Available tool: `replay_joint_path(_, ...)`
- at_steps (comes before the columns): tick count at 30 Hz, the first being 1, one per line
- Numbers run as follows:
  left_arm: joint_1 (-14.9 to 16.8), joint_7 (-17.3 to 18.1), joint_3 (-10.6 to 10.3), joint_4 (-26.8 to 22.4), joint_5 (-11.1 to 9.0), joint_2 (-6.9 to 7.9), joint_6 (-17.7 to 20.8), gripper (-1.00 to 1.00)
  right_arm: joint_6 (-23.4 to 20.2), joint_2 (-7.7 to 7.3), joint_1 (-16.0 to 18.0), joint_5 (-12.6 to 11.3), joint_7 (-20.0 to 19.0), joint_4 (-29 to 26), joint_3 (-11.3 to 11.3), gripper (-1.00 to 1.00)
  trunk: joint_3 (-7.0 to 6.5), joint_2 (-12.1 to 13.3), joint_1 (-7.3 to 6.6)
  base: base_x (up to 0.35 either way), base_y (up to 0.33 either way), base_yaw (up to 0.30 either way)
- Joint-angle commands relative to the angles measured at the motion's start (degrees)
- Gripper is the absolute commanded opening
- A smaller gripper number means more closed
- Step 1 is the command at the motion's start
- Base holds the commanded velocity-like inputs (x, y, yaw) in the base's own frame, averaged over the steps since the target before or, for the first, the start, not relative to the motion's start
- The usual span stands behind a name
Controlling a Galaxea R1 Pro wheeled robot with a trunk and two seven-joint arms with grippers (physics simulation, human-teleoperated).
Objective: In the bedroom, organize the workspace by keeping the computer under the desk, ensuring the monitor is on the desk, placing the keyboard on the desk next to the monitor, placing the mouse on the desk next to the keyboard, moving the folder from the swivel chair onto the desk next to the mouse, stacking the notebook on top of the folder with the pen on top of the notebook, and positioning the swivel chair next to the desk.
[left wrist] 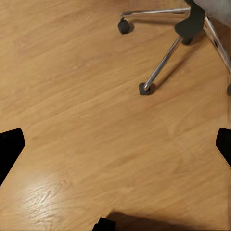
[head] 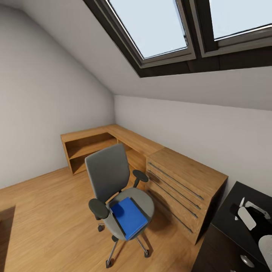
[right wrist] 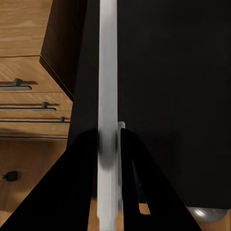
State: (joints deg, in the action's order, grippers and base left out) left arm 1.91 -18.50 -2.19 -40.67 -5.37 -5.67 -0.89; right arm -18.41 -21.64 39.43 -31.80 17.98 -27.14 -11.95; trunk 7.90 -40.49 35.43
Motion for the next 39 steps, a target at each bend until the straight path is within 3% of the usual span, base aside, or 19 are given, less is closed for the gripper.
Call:
replay_joint_path(1,0.0,-0.3,-0.2,-0.4,-0.6,0.03,-0.1,1.00,0.5,0.10,0.0,-0.5,0.3,0.2,0.0,-1.00,0.10,-0.1,0.02,0.005,0.000,0.000)
replay_joint_path(7,0.0,-0.3,-0.1,-2.2,-0.8,0.04,-0.1,1.00,3.1,0.46,0.0,-0.5,0.4,1.9,0.0,-1.00,1.00,-2.1,1.11,0.002,0.000,0.000)
replay_joint_path(14,0.0,-0.3,0.1,-3.9,-3.4,0.13,-0.1,1.00,3.4,0.54,0.0,-0.6,0.6,2.5,0.0,-1.00,2.25,-4.9,2.65,0.000,0.000,0.000)
replay_joint_path(18,-0.3,-0.3,0.1,-8.2,-4.1,0.37,-0.1,1.00,3.1,0.54,0.0,-0.6,0.6,2.5,0.0,-1.00,2.97,-6.5,3.53,0.000,0.000,0.000)
replay_joint_path(19,-4.3,-0.3,0.3,-16.9,-4.2,0.92,0.3,1.00,2.6,0.54,0.0,-0.6,0.6,2.4,0.1,-1.00,3.15,-6.9,3.75,0.000,0.000,0.000)
replay_joint_path(23,-7.9,-0.3,0.5,-23.4,-5.1,1.91,1.9,1.00,2.3,0.54,0.0,-0.6,0.6,2.4,0.1,-1.00,3.87,-8.5,4.63,0.000,0.000,0.000)
replay_joint_path(25,-8.7,-0.3,0.5,-24.8,-6.1,2.30,3.0,1.00,2.0,0.54,0.0,-0.6,0.6,2.4,0.1,-1.00,4.23,-9.3,5.07,0.000,0.000,0.000)
replay_joint_path(26,-9.5,-0.2,0.5,-26.3,-8.4,2.88,5.4,1.00,0.1,0.50,0.0,-0.5,0.6,2.1,0.1,-1.00,4.41,-9.7,5.29,0.000,0.000,0.000)
replay_joint_path(31,-9.9,-0.2,0.5,-27.2,-10.3,3.23,7.3,1.00,-3.5,0.39,0.0,-0.5,0.6,1.9,0.1,-1.00,5.30,-11.7,6.38,0.000,0.000,0.000)
replay_joint_path(39,-10.0,-0.2,0.4,-27.3,-10.7,3.22,7.7,1.00,-4.3,0.37,0.0,-0.5,0.6,1.8,0.1,-1.00,6.74,-14.9,8.14,0.000,0.000,0.000)
